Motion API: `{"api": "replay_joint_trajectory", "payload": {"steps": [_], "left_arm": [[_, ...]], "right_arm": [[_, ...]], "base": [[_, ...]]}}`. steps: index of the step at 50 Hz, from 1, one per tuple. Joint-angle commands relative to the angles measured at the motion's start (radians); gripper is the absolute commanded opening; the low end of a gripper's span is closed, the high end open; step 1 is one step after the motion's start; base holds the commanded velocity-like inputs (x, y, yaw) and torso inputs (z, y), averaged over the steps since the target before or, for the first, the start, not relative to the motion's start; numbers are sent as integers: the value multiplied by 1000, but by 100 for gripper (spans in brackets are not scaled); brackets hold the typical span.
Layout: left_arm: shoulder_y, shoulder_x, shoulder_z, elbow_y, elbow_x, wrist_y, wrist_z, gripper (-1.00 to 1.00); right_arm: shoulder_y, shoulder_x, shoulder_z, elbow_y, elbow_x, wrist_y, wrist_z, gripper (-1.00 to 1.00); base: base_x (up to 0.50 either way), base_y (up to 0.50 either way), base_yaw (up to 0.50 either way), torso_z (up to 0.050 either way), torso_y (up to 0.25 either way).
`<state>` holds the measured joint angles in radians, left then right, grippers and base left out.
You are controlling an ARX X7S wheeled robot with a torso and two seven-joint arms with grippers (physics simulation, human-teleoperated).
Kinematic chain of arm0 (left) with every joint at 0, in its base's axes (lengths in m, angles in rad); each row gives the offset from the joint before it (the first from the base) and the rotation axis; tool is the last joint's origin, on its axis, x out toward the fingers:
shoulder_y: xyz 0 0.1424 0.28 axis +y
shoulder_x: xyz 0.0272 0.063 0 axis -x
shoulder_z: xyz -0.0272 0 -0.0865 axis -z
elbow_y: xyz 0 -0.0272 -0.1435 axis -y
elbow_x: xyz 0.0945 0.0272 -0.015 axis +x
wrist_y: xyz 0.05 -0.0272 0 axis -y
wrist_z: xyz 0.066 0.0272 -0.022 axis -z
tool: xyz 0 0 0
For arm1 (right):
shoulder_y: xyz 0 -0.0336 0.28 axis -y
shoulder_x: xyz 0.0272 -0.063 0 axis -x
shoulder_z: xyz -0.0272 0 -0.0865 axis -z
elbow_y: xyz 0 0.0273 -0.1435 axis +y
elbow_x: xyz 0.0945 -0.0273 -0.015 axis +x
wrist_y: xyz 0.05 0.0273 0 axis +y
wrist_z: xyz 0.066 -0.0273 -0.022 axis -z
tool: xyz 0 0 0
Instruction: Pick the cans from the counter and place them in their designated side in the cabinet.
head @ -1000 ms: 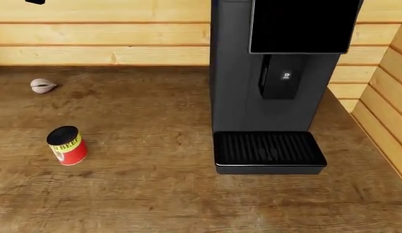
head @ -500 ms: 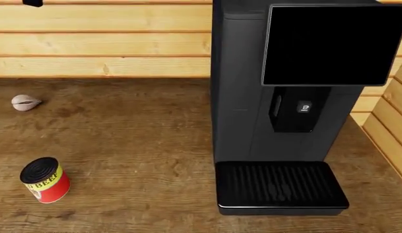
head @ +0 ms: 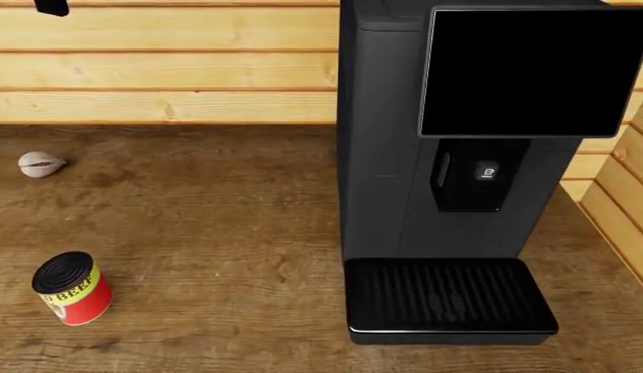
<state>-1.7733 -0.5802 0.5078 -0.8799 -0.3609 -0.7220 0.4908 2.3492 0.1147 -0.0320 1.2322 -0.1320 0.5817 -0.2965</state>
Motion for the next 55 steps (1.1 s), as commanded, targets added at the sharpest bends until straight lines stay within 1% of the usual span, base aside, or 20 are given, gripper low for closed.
{"api": "replay_joint_trajectory", "payload": {"steps": [1,8,9,42,55], "left_arm": [[11,-1,-3,6,-2,-2,-6,100],[15,-4,-7,19,-7,-10,-8,100],[15,-5,-7,20,-6,-11,-8,100],[7,4,-6,2,-3,-1,-4,100],[17,-1,-14,13,-10,-8,-8,100]], "right_arm": [[7,0,1,-9,-6,-6,-6,-100],[7,0,1,-9,-6,-6,-6,-100],[7,0,1,-9,-6,-6,-6,100],[7,0,1,-9,-6,-6,-6,100],[7,0,1,-9,-6,-6,-6,100]], "base": [[0,0,0,0,0],[0,0,0,0,0],[0,0,0,0,0],[-3,0,0,0,0],[-476,0,0,0,0]]}}
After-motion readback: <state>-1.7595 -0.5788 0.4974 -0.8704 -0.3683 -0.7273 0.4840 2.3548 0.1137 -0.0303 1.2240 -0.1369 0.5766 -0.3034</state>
